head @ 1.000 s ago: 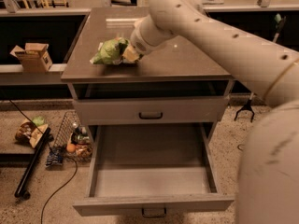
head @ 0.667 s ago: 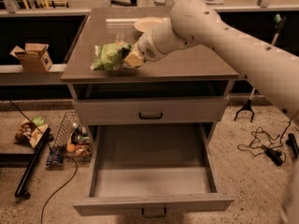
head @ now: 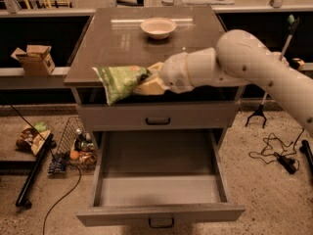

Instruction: Place green jalapeno chip bag into middle drawer

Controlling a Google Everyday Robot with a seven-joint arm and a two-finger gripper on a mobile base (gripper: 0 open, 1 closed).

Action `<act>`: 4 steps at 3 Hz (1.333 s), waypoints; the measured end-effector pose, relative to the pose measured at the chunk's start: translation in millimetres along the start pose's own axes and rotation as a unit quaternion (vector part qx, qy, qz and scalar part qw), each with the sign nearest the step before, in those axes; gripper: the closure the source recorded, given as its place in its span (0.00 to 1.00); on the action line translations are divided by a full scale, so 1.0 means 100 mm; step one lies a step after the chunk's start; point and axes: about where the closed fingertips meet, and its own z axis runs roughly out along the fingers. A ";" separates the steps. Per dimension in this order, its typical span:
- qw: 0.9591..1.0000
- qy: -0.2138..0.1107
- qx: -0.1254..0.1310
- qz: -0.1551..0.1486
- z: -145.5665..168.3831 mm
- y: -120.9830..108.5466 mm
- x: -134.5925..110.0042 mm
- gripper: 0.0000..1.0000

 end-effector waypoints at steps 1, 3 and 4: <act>0.999 -0.005 0.031 -0.026 -0.39 -0.05 0.12 1.00; 1.000 0.005 0.029 -0.004 -0.32 -0.05 0.33 1.00; 0.996 0.030 0.060 0.059 -0.41 0.02 0.82 1.00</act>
Offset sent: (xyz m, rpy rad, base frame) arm -0.0062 -0.0351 0.0072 0.0058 -0.0681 -0.0241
